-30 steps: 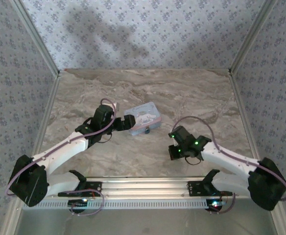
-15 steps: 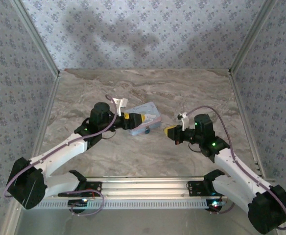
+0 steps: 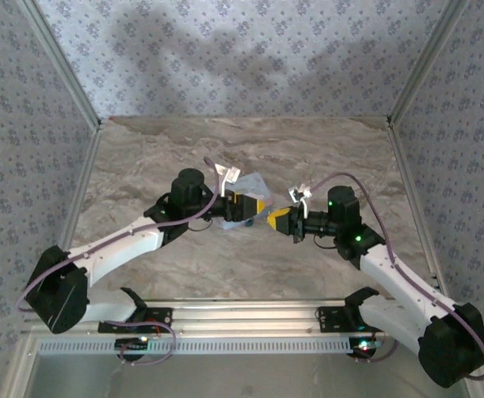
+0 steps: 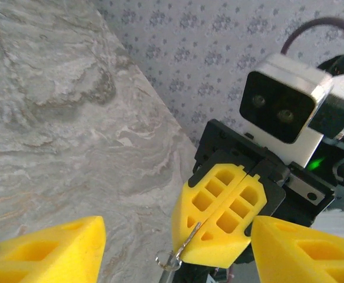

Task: Unlock the padlock with the key

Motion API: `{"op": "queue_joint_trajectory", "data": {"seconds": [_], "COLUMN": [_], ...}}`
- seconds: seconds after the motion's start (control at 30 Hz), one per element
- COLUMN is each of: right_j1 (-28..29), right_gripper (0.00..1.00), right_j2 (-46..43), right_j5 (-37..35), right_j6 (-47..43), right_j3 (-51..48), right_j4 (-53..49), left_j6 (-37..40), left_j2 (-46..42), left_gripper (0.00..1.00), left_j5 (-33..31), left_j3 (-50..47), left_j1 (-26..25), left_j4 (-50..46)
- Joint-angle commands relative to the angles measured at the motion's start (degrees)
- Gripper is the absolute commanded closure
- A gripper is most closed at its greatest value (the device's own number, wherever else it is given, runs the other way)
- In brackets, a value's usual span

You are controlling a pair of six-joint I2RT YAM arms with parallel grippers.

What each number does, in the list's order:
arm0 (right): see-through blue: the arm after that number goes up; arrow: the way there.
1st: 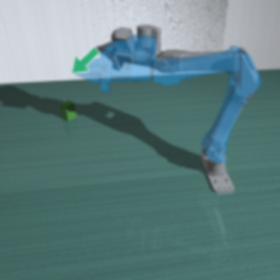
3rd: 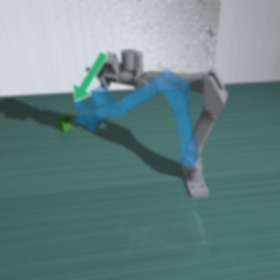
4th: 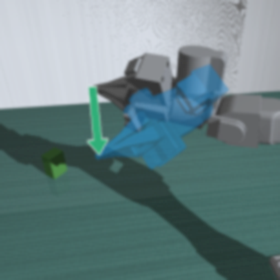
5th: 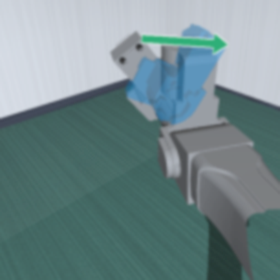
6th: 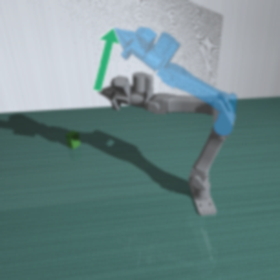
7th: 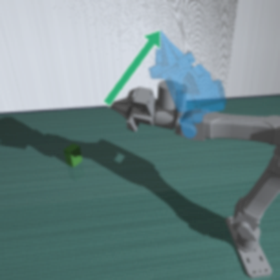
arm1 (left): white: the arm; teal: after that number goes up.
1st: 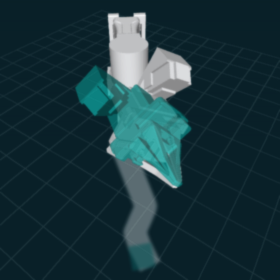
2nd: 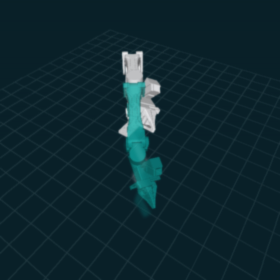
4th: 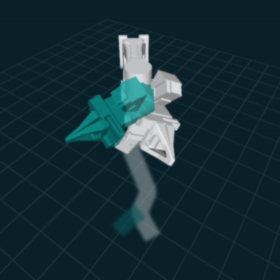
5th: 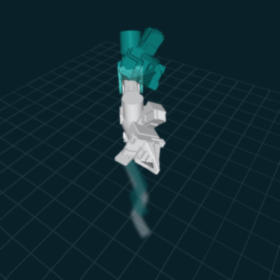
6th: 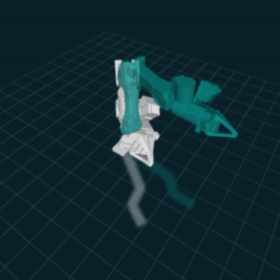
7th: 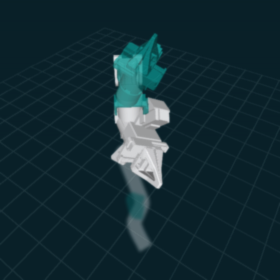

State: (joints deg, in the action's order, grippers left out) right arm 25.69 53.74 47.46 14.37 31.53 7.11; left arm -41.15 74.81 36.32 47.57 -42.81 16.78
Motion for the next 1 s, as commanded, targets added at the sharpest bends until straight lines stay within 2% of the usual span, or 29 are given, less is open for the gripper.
{"op": "queue_joint_trajectory", "data": {"seconds": [0.0,0.43,0.63,0.73,0.9,0.97], "right_j1": [0.7,1.2,1.3,1.3,1.1,0.5], "right_gripper": [1.00,1.00,1.00,1.00,1.00,0.96], "right_j2": [0.8,2.3,2.3,2.3,2.2,1.9], "right_j5": [2.0,2.5,1.9,1.8,1.8,2.1], "right_j6": [-1.5,-1.0,-0.4,0.5,1.0,1.9], "right_j3": [2.4,4.3,4.4,4.5,4.6,4.2], "right_j4": [0.3,0.5,0.8,1.4,1.2,1.5], "left_j6": [2.2,4.8,5.5,5.7,5.9,5.6], "left_j2": [1.0,2.9,3.5,3.4,3.1,2.6], "left_gripper": [0.37,0.50,0.61,0.70,0.94,1.00], "left_j5": [2.8,4.1,4.3,4.3,3.4,1.8], "left_j3": [2.9,4.7,5.3,5.4,5.3,5.2], "left_j1": [-1.0,-2.5,-2.8,-2.9,-2.9,-2.9], "left_j4": [1.2,-1.5,-2.6,-3.0,-3.3,-3.2]}}
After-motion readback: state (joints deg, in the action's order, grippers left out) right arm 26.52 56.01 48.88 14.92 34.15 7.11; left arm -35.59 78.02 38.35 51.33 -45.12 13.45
